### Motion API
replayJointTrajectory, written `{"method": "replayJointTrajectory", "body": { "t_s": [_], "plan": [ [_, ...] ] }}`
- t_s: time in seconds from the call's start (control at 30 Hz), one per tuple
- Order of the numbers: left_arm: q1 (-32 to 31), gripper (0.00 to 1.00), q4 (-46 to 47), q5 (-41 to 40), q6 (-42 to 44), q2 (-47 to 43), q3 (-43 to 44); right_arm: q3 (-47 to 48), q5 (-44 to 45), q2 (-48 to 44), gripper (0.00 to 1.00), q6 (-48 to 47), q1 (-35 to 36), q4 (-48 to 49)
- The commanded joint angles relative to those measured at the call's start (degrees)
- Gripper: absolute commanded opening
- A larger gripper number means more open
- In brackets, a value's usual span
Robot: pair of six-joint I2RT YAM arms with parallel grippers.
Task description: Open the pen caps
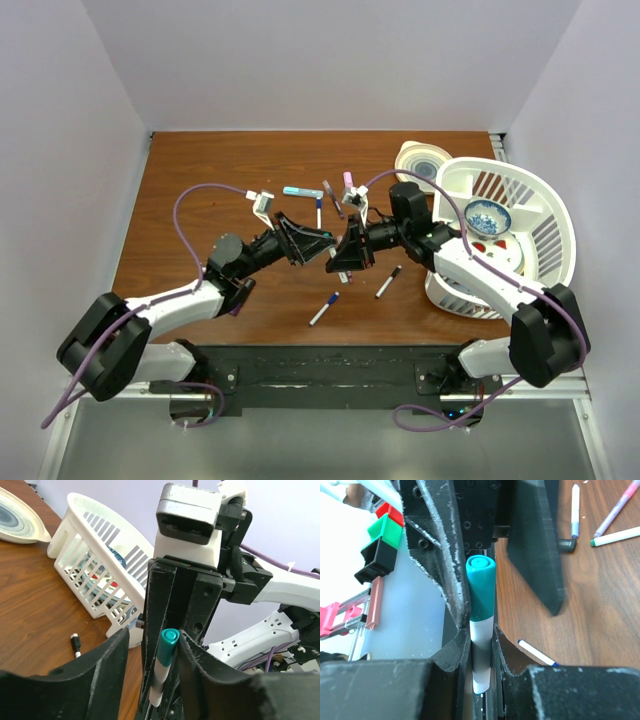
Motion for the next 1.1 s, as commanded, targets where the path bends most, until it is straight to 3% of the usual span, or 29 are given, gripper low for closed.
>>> {"method": "replayJointTrajectory", "body": {
  "t_s": [0.0,0.1,0.17,0.2,0.33,0.43,0.47,0.57,0.67,0.87,1.07],
  "plan": [
    [-0.34,0.40,5.87,1.65,-0.17,0.81,2.55,-0.44,-1.34,0.57,0.00,0.52,-0.11,2.82],
    [-0.43,0.23,8.16,3.15,-1.48,1.78,2.46,-0.52,-1.34,0.84,0.00,0.52,-0.20,2.90],
    [-0.34,0.03,8.87,4.11,-2.19,2.22,2.55,-0.52,-1.34,1.01,0.00,0.61,-0.46,2.90],
    [-0.42,0.00,8.87,4.21,-2.28,2.13,2.46,-0.52,-1.34,1.19,0.00,0.70,-0.46,2.99],
    [0.45,0.00,6.69,2.98,-0.45,0.47,2.46,-0.61,-1.60,2.33,0.00,1.22,-0.64,3.52],
    [5.80,0.00,-3.75,-5.69,3.16,-3.73,3.34,-2.10,-2.30,2.51,0.00,2.80,-0.55,5.62],
    [9.64,0.00,-5.79,-11.73,4.04,-4.54,3.77,-3.50,-2.83,2.77,0.00,5.07,-0.47,8.76],
    [17.64,0.00,-8.79,-17.93,4.93,-5.08,6.23,-4.48,-1.69,3.47,0.00,6.41,-0.46,10.20],
    [24.24,0.00,-8.19,-16.90,1.60,-1.57,9.39,-4.13,-0.64,4.79,0.00,5.80,-0.29,9.06],
    [30.76,0.00,-6.94,-14.15,-2.37,6.34,13.61,-2.29,-0.29,7.87,0.00,3.78,-0.02,6.08],
    [39.97,0.00,-36.08,-20.66,-1.14,19.77,24.40,1.05,2.96,8.40,0.00,-4.66,-0.11,-3.07]
  ]
}}
